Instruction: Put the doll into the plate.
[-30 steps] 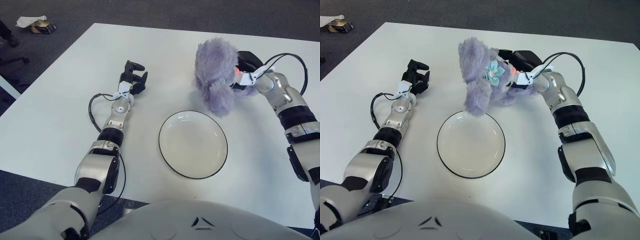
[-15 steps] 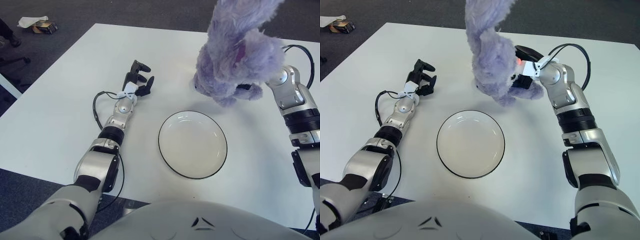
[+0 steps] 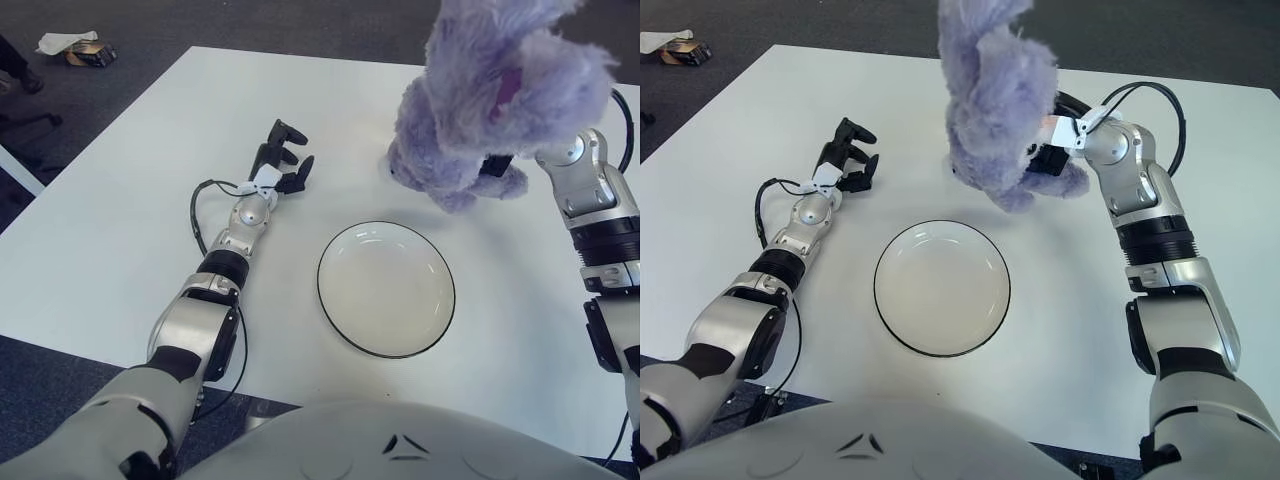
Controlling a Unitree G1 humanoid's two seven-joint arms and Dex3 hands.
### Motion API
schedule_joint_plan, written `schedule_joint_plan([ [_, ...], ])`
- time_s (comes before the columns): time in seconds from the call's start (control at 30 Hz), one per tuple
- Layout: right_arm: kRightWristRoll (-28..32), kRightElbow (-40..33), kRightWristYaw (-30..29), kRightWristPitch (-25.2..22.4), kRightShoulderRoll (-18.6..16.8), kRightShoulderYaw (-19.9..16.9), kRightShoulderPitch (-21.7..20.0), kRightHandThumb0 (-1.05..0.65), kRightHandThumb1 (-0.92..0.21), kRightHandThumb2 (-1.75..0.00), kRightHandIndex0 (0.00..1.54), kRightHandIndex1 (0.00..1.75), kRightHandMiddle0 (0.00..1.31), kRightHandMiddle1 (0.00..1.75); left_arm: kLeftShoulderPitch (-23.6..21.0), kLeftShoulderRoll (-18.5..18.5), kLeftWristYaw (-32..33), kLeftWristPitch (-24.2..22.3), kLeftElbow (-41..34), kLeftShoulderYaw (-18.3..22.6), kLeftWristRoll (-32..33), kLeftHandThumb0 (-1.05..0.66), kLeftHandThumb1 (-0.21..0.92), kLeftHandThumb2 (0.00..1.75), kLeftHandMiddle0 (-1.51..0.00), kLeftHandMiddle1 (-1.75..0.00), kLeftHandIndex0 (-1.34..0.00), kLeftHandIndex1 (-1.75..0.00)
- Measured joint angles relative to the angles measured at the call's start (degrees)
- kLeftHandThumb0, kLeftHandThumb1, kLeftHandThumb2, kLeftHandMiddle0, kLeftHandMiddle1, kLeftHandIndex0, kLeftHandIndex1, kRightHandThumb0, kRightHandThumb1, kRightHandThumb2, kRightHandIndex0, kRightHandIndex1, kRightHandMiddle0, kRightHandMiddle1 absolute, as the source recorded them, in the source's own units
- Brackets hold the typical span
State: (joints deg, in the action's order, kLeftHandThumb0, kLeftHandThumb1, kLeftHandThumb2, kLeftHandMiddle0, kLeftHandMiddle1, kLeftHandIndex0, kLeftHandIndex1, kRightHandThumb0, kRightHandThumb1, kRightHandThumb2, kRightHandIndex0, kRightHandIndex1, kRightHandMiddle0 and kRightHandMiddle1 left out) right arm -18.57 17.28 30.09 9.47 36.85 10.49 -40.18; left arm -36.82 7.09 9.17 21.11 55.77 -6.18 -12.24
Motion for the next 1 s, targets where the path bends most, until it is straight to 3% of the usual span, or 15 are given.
schedule_joint_plan([
  [0.33,0.46,-4.02,3.26,-3.31,0.07,-0.87,0.01,0.0,0.1,-1.75,0.96,1.64,0.69,1.75,-0.5,-0.18,1.01,-0.02,0.57,-1.12,-1.16,-0.01,0.68,0.81,-0.45,-1.54,-0.19,-1.75],
  [0.67,4.25,-14.98,10.0,-13.07,0.6,-2.51,0.88,0.0,0.08,-1.75,0.93,1.69,0.68,1.75,0.17,-0.39,3.51,-1.3,-2.11,-3.91,-4.34,-0.01,0.7,0.82,-0.4,-1.61,-0.16,-1.75],
  [1.0,5.94,-20.73,16.08,-18.76,2.19,-2.54,1.87,0.0,0.08,-1.75,0.93,1.69,0.67,1.75,0.02,-0.54,4.75,-0.52,-1.94,-5.57,-6.25,-0.01,0.63,0.92,-0.42,-1.65,-0.19,-1.75],
])
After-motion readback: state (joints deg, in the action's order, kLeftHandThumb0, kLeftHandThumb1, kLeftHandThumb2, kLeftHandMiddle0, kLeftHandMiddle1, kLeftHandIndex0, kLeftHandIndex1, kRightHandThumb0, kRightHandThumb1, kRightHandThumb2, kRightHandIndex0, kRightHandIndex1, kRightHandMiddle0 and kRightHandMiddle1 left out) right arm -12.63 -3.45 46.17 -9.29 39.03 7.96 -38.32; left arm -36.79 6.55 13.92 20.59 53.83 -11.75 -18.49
